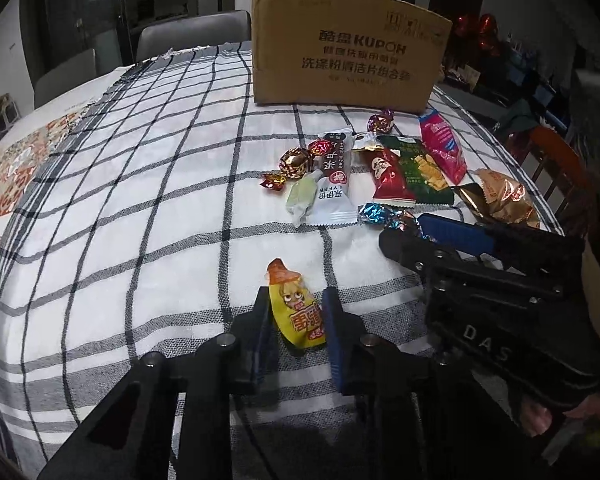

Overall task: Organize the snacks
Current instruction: 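Grasp the yellow snack pouch with the left gripper while the right gripper grasps the blue foil candy, then carry both snacks over the cardboard box and open both grippers to drop them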

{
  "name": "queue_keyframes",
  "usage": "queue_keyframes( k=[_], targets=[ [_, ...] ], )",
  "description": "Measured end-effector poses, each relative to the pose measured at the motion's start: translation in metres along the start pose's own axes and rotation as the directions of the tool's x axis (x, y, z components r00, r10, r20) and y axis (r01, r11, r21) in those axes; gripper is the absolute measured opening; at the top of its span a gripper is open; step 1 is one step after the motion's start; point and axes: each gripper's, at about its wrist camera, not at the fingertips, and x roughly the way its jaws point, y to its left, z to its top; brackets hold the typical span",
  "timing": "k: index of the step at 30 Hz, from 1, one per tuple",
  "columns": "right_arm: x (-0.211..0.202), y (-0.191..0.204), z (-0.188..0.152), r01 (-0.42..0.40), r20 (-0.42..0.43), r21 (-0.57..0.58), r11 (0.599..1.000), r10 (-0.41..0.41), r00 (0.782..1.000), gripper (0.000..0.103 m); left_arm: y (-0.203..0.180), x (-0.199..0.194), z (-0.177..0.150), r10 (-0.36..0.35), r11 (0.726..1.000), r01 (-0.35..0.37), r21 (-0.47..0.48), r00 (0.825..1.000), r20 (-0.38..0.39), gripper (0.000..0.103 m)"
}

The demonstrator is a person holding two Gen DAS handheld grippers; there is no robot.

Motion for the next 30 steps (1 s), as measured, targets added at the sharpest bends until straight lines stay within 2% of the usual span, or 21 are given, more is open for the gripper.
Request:
queue_keyframes(
  k=[2, 10, 20, 25, 30],
  targets=[
    [0.0, 0.0, 0.0, 0.014, 0.0, -0.01, 1.0, -0.014, 1.0, 0.026, 0.001, 0.0, 0.0, -0.004, 1.0, 0.004, -0.009, 1.0, -0.001, 0.025],
    [-0.006, -0.001, -0.001, -0.001, 0.008, 0.004, 1.0, 0.001, 1.0, 0.026, 0.002, -0.008, 0.0, 0.002, 1.0, -0.002, -0.016, 1.0, 0.02, 0.025],
    [-0.056, 0.012, 0.005, -0.016, 0.097, 0.004, 1.0, 0.015, 0.995, 0.026, -0.001, -0.053, 0.007, 0.032, 0.999, -0.035, 0.022, 0.994, 0.106, 0.025],
    [-0.084, 0.016, 0.018, -0.008, 0.153, 0.005, 1.0, 0.007, 0.988, 0.026, -0.002, -0.084, 0.027, 0.019, 0.999, -0.024, 0.031, 0.984, 0.175, 0.025],
    [-0.103, 0.01, 0.045, -0.022, 0.196, 0.017, 1.0, 0.018, 0.98, 0.026, -0.004, -0.098, 0.062, -0.041, 0.997, 0.027, 0.069, 0.976, 0.212, 0.025]
  ],
)
